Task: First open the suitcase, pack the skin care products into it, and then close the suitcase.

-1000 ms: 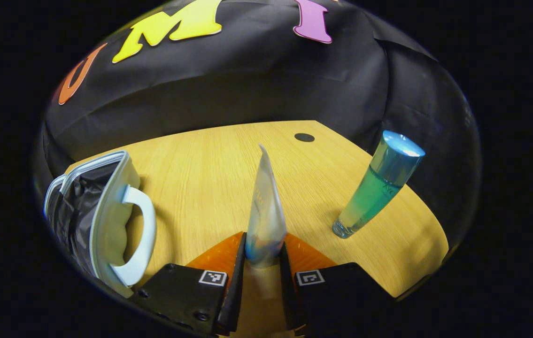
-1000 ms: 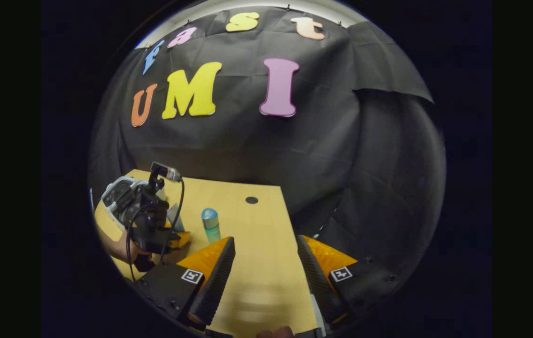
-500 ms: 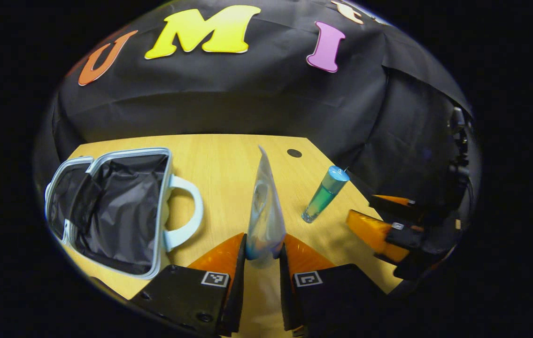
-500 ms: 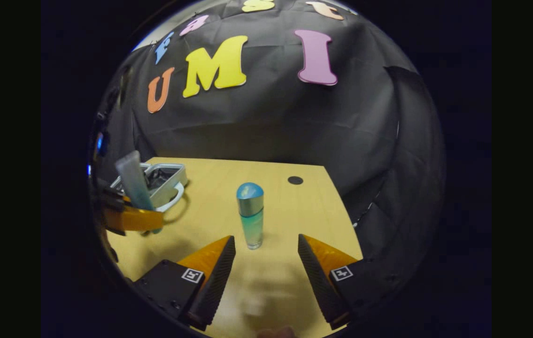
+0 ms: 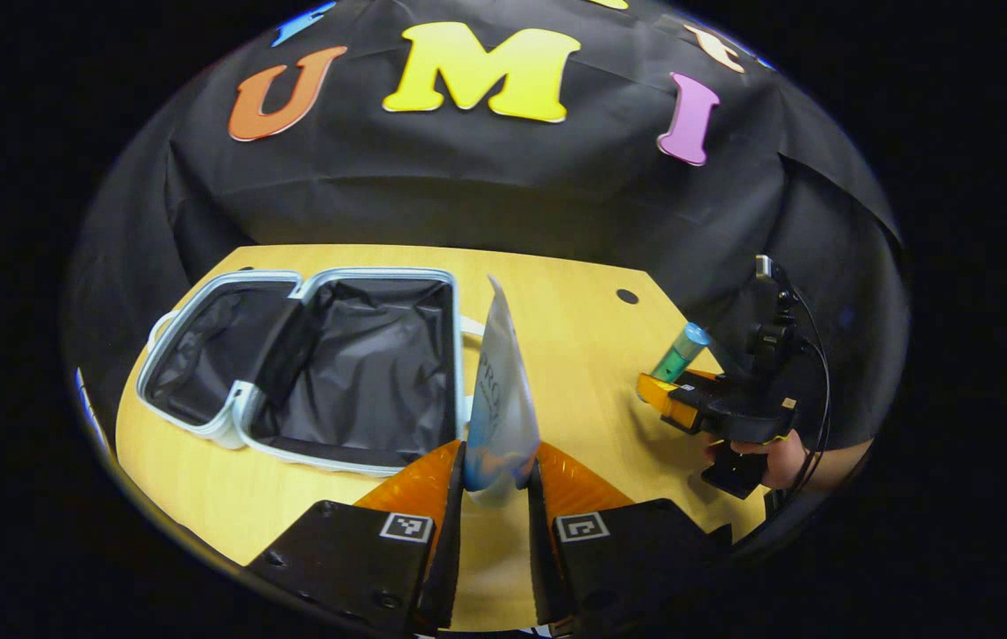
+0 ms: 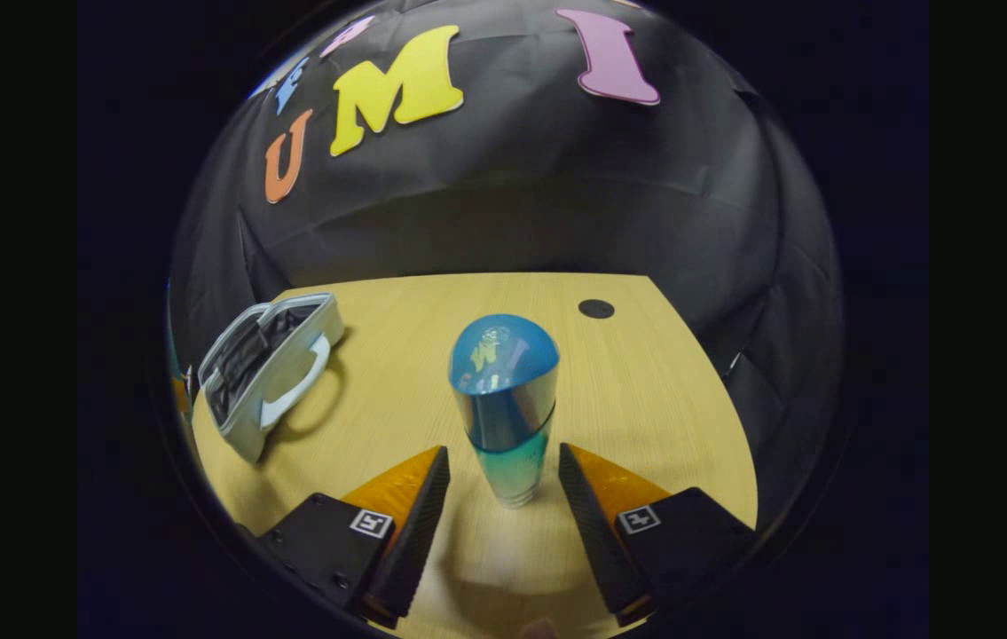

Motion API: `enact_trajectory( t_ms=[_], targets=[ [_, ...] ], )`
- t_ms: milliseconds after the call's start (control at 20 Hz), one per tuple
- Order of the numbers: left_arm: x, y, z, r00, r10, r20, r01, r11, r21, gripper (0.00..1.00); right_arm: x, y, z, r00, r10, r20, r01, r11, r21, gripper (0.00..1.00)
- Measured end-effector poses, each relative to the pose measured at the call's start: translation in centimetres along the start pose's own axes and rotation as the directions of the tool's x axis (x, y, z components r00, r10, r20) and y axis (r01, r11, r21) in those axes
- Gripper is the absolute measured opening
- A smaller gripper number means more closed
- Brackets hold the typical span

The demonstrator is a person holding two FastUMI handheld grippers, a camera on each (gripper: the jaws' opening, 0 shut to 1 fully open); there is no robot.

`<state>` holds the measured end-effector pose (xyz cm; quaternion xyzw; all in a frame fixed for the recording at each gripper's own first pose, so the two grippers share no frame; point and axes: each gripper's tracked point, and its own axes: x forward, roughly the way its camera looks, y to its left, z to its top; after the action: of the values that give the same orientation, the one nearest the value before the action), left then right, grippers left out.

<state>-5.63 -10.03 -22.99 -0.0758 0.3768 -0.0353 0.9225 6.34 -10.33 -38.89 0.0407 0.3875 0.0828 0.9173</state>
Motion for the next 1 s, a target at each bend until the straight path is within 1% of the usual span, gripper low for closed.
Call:
enact_trajectory(
  t_ms=[50,100,150,250,300,450,600,650,750,850,900,1000],
  targets=[
    [-0.3,1.3,0.1,1.000,0.019,0.001,-0.019,1.000,-0.021,0.36,0.4,0.1,-0.2,1.000,-0.003,-0.016,0.003,1.000,0.006,0.70],
    [-0.5,2.6,0.1,0.999,0.033,0.001,-0.033,0.998,-0.046,0.36,0.9,-0.1,-0.3,1.000,-0.008,-0.027,0.009,1.000,0.010,0.64],
    [-0.9,3.7,0.4,0.999,0.046,0.003,-0.046,0.996,-0.073,0.36,1.1,-0.3,-0.3,0.999,-0.022,-0.035,0.023,1.000,0.011,0.61],
    [-1.4,6.2,0.7,0.998,0.065,0.001,-0.065,0.992,-0.108,0.36,1.4,-0.7,-0.2,0.998,-0.045,-0.041,0.045,0.999,0.012,0.49],
    [-1.4,7.6,1.0,0.998,0.060,-0.005,-0.060,0.991,-0.122,0.36,1.3,-0.6,-0.1,0.998,-0.046,-0.052,0.046,0.999,0.007,0.39],
    [-0.8,9.9,1.9,0.999,0.037,-0.036,-0.042,0.991,-0.126,0.36,0.9,-0.7,-0.1,0.995,-0.031,-0.091,0.032,0.999,0.006,0.36],
    [1.0,11.2,2.8,0.996,-0.022,-0.085,0.013,0.995,-0.102,0.36,-1.2,-0.7,0.2,0.994,-0.008,-0.112,0.014,0.999,0.049,0.35],
    [1.6,11.4,2.9,0.992,-0.047,-0.115,0.036,0.994,-0.101,0.36,-2.8,-0.4,0.5,0.993,0.010,-0.116,-0.001,0.997,0.073,0.35],
    [3.3,11.6,2.5,0.972,-0.118,-0.203,0.093,0.987,-0.130,0.36,-5.4,0.7,0.8,0.990,0.058,-0.129,-0.042,0.991,0.126,0.35],
    [5.1,11.8,1.8,0.938,-0.174,-0.301,0.127,0.977,-0.171,0.36,-8.3,1.9,0.8,0.984,0.113,-0.142,-0.087,0.981,0.173,0.35],
    [5.8,12.1,1.2,0.913,-0.195,-0.357,0.135,0.973,-0.185,0.36,-9.6,2.5,0.9,0.981,0.130,-0.142,-0.103,0.977,0.186,0.35],
    [7.6,13.3,-0.3,0.851,-0.215,-0.480,0.136,0.971,-0.195,0.36,-12.3,3.2,1.4,0.980,0.153,-0.129,-0.123,0.970,0.211,0.35]
  ],
)
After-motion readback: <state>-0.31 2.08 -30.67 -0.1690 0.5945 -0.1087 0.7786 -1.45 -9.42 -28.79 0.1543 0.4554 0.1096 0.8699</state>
